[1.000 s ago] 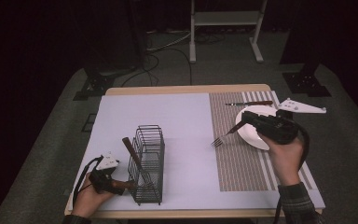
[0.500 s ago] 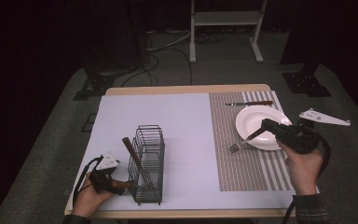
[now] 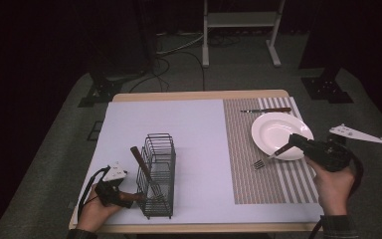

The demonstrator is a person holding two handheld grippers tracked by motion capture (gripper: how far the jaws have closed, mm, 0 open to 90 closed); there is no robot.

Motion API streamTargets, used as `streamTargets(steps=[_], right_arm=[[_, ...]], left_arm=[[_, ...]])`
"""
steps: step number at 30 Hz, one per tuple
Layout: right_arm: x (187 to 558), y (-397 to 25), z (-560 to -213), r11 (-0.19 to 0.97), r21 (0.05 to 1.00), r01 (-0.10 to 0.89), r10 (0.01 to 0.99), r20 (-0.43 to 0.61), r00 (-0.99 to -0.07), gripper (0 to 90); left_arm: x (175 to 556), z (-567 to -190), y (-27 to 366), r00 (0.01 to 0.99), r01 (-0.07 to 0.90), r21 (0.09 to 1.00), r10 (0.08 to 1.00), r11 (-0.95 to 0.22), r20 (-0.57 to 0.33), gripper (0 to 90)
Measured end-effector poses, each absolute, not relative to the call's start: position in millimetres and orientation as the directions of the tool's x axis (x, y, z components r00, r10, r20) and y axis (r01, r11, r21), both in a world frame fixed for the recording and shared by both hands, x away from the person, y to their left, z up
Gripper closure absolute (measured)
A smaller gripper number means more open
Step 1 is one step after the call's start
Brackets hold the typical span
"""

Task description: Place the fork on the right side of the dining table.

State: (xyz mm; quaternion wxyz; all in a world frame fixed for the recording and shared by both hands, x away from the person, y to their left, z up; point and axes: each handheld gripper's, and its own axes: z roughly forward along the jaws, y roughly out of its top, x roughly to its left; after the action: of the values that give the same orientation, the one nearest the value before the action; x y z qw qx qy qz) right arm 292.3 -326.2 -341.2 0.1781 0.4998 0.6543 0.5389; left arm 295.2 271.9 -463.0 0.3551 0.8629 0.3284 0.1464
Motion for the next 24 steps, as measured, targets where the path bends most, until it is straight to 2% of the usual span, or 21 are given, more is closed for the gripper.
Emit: streamTargets(steps=[24], right_arm=[[286.0,-344.6,-354.1,-0.098,0.885,0.455,0.877,0.293,-0.381,75.7]], left_arm=[[295.2,-463.0,271.9,0.742,0.463,0.709,0.67,-0.533,0.02,0.0]])
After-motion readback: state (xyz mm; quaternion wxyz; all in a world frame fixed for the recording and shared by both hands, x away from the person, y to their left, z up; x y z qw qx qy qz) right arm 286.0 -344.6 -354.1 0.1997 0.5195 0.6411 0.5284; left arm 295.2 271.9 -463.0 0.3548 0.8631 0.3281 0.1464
